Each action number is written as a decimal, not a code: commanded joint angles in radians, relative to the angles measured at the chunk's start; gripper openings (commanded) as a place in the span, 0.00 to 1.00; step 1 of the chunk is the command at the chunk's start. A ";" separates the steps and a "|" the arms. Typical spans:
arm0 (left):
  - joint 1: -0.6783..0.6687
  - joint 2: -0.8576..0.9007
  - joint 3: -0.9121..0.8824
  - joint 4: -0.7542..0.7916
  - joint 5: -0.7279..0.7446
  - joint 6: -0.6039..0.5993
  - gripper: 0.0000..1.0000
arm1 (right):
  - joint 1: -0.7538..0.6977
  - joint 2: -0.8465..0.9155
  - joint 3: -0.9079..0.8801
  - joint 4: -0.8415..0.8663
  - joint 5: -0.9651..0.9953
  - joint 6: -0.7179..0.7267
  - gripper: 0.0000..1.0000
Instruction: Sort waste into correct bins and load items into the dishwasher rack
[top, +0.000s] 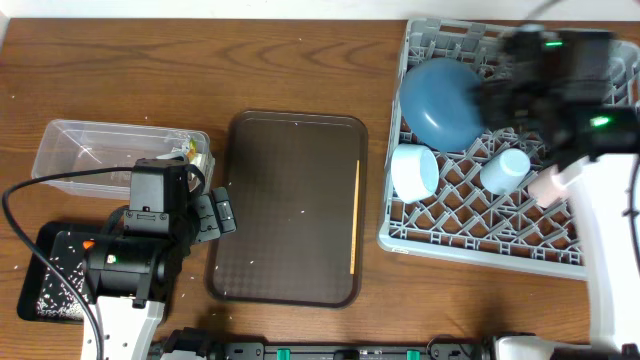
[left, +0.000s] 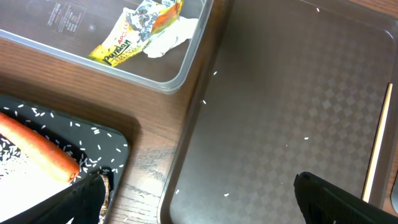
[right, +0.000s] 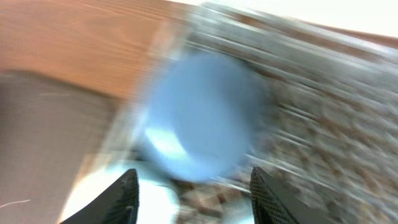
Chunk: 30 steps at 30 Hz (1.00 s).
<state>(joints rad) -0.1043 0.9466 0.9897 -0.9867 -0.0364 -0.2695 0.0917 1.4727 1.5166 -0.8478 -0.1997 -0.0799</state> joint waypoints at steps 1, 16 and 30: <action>0.006 0.001 0.018 0.000 -0.005 -0.006 0.98 | 0.204 0.036 -0.005 -0.022 -0.019 0.202 0.51; 0.006 0.001 0.018 0.000 -0.005 -0.006 0.98 | 0.577 0.453 -0.014 -0.139 0.171 0.717 0.35; 0.006 0.001 0.018 0.000 -0.005 -0.006 0.98 | 0.610 0.624 -0.016 -0.143 0.166 0.777 0.35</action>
<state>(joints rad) -0.1047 0.9466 0.9897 -0.9867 -0.0364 -0.2695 0.6899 2.0743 1.4990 -0.9916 -0.0479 0.6559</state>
